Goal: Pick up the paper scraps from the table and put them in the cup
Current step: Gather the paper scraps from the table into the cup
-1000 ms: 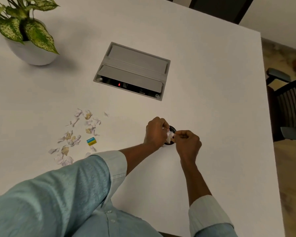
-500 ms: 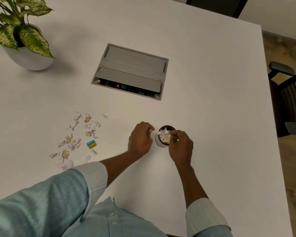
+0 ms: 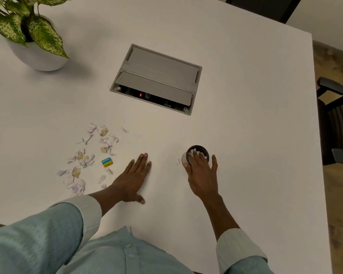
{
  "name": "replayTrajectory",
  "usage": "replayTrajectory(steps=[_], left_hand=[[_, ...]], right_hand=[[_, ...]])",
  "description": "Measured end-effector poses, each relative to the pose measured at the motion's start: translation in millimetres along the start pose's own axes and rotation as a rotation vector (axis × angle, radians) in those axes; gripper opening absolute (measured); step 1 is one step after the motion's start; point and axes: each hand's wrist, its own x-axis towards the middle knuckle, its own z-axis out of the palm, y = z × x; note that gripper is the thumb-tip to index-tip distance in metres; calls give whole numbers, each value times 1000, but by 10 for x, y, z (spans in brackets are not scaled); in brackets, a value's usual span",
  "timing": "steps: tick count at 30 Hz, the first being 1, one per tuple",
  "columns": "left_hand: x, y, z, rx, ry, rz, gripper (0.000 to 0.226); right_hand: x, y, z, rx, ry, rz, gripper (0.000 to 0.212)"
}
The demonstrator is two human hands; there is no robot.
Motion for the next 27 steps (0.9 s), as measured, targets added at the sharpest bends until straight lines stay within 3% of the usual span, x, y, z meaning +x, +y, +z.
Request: replayTrajectory(steps=[6, 14, 22, 24, 27], left_hand=[[4, 93, -57, 20, -76, -43, 162], [-16, 99, -86, 2, -88, -77, 163], [-19, 37, -96, -37, -91, -46, 162], [-22, 51, -102, -26, -90, -53, 162], [-19, 70, -98, -26, -96, -69, 163]], right_hand=[[27, -15, -19, 35, -54, 48, 52], [-70, -235, -172, 72, 210, 188, 32], [-107, -291, -27, 55, 87, 211, 50], [-101, -289, -47, 69, 127, 217, 42], [-91, -306, -132, 55, 369, 109, 15]])
